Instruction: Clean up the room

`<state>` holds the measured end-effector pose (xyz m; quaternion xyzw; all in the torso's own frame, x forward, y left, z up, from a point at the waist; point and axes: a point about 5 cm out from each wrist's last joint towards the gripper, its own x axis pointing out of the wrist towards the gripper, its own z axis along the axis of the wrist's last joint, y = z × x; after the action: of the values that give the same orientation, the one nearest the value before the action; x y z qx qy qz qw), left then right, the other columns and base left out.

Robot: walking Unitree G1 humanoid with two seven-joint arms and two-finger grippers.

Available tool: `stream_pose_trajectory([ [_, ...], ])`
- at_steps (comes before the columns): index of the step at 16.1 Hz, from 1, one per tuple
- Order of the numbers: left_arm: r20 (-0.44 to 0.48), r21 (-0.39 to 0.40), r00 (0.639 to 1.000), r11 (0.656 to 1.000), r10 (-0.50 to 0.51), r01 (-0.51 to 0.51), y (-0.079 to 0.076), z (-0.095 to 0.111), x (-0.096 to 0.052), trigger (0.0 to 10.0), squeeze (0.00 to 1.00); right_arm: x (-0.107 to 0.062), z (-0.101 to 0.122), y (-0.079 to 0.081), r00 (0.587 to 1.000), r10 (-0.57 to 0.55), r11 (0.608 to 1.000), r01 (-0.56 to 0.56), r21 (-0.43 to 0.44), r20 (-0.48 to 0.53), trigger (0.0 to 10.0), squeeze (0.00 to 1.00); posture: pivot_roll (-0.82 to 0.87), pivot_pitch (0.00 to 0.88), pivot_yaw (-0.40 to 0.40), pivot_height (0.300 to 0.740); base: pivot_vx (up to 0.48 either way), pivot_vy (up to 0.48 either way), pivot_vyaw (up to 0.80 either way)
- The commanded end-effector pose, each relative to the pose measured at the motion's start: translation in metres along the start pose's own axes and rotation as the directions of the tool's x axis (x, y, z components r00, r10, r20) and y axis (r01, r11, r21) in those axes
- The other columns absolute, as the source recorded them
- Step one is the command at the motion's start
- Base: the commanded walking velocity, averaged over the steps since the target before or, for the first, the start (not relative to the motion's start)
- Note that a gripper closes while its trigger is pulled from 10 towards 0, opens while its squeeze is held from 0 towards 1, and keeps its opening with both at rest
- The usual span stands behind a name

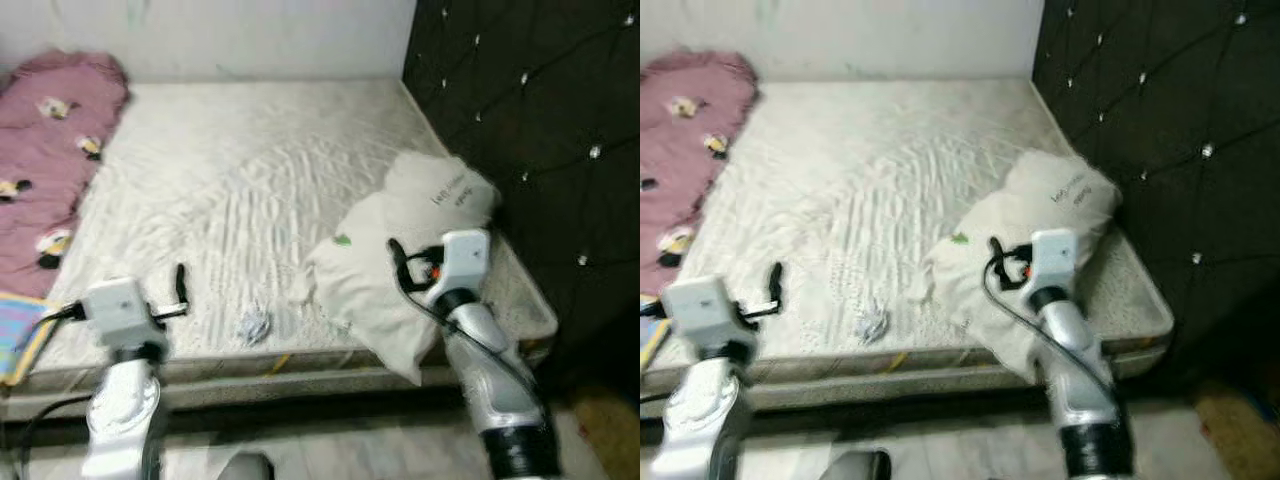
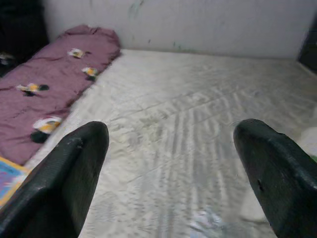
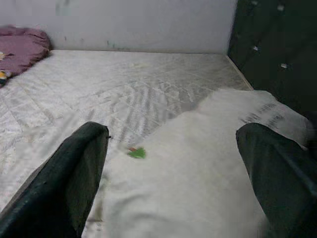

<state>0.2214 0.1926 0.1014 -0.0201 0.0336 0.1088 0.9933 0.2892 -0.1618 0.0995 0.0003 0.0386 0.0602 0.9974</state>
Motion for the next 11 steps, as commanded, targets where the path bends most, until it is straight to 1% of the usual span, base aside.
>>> stream_pose_trajectory([
  [1, 0.003, -0.004, 1.0, 1.0, 0.0, 0.0, 0.0029, 0.0036, 0.0024, 10.0, 0.0, 0.0014, 0.001, 0.0007, 1.0, 0.0, 1.0, 0.0, 0.017, -0.002, 10.0, 0.0, 0.0, 0.0, -0.047, 0.74, 0.0, 0.48, 0.0],
  [3, -0.021, -0.01, 1.0, 1.0, 0.022, -0.022, 0.0081, -0.002, -0.0014, 10.0, 0.0, 0.0018, -0.0005, 0.0023, 1.0, 0.012, 1.0, -0.012, 0.021, -0.01, 10.0, 0.0, 0.0, 0.0, -0.043, 0.74, 0.0, 0.48, 0.0],
  [5, -0.022, -0.011, 1.0, 1.0, 0.015, -0.015, 0.006, -0.0021, -0.0014, 10.0, 0.0, 0.0037, 0.0008, 0.0022, 1.0, 0.012, 1.0, -0.012, 0.019, -0.007, 10.0, 0.0, 0.0, 0.0, -0.046, 0.74, 0.0, 0.48, 0.0],
  [8, -0.008, -0.02, 1.0, 1.0, 0.009, -0.009, 0.0023, 0.0025, 0.0027, 10.0, 0.0, 0.005, 0.0011, 0.0003, 1.0, 0.005, 1.0, -0.005, 0.017, -0.009, 10.0, 0.0, 0.0, 0.0, -0.048, 0.74, 0.0, 0.48, 0.0],
  [11, -0.009, -0.017, 1.0, 1.0, 0.008, -0.008, 0.0042, 0.0019, 0.0016, 10.0, 0.0, 0.0043, 0.0006, -0.0002, 1.0, 0.003, 1.0, -0.003, 0.02, -0.012, 10.0, 0.0, 0.0, 0.0, -0.047, 0.74, 0.0, 0.48, 0.0],
])
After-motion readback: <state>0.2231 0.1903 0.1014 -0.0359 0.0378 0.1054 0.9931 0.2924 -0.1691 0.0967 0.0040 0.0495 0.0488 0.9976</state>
